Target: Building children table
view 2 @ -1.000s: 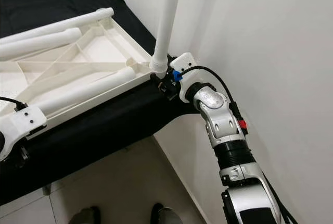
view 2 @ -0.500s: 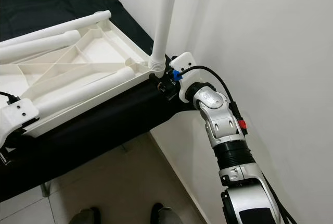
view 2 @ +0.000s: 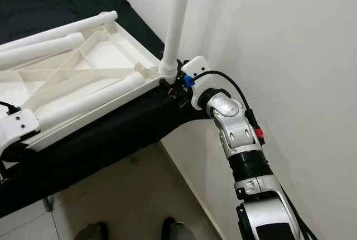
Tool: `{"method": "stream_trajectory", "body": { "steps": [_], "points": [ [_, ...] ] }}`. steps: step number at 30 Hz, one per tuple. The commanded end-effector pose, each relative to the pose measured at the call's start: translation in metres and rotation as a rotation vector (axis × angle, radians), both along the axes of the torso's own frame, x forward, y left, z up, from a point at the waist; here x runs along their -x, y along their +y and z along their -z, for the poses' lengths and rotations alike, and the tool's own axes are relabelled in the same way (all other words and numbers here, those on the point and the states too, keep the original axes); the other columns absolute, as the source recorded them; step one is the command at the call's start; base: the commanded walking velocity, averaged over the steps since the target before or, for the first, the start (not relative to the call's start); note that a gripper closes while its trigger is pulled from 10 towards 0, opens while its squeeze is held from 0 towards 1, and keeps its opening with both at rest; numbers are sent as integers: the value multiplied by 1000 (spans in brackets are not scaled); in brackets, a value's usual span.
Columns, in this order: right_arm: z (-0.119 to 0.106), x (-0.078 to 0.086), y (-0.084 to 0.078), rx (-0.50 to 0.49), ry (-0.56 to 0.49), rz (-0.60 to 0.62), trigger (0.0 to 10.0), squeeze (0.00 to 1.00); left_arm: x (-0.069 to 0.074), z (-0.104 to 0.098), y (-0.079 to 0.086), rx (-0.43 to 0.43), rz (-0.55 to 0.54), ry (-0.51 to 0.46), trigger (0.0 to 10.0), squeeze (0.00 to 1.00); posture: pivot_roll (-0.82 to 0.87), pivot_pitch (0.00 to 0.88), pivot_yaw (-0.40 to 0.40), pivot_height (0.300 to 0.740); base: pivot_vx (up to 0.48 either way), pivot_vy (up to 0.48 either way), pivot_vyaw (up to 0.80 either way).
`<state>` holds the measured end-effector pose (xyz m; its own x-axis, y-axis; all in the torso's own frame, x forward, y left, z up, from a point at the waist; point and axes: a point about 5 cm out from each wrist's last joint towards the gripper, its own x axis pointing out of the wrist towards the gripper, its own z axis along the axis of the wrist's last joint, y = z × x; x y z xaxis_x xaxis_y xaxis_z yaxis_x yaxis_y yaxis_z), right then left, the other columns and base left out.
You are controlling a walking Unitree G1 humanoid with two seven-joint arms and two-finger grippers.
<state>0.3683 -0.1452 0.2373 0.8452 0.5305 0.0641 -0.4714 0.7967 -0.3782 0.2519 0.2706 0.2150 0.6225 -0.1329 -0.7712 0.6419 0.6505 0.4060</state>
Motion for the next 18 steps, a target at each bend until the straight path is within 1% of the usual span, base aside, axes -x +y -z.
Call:
{"method": "stream_trajectory", "body": {
  "steps": [1, 4, 5, 6, 7, 8, 9, 12, 14, 15, 18],
  "points": [
    [1, -1, -5, 13, 9, 14, 10000, 0, 5, -4, 25, -87, -120, -14, 10000, 0, 114, 244, -87, 740, 0, 0, 0],
    [1, -2, -6, 17, 12, 15, 10000, 0, 13, -4, 40, -106, -175, 3, 10000, 0, 116, 249, -91, 740, 0, 0, 0],
    [1, -2, -7, 16, 16, 14, 10000, 0, 18, -2, 44, -109, -194, 17, 10000, 0, 116, 249, -94, 740, 0, 0, 0],
    [1, -2, -7, 15, 19, 14, 10000, 0, 22, -1, 47, -111, -205, 27, 10000, 0, 116, 248, -95, 740, 0, 0, 0],
    [1, -2, -7, 15, 19, 14, 10000, 0, 22, -1, 47, -111, -205, 27, 10000, 0, 116, 248, -95, 740, 0, 0, 0],
    [2, -2, -8, 22, 26, 5, 10000, 0, 26, 0, 52, -120, -223, 38, 10000, 0, 118, 249, -99, 740, 0, 0, 0],
    [2, -2, -8, 22, 26, 5, 10000, 0, 26, 0, 52, -120, -223, 38, 10000, 0, 118, 249, -99, 740, 0, 0, 0],
    [4, -4, -14, 5, 62, -7, 10000, 0, 42, 6, 63, -138, -275, 65, 10000, 0, 119, 239, -105, 740, 0, 0, 0],
    [6, -7, -20, -13, 84, 8, 10000, 0, 53, 10, 65, -137, -283, 76, 10000, 0, 121, 234, -110, 740, 0, 0, 0],
    [6, -7, -20, -13, 84, 8, 10000, 0, 53, 10, 65, -137, -283, 76, 10000, 0, 121, 234, -110, 740, 0, 0, 0],
    [9, -10, -29, 3, 89, 38, 10000, 0, 75, 20, 57, -102, -277, 119, 10000, 0, 133, 225, -122, 740, 0, 0, 0]
  ]
}}
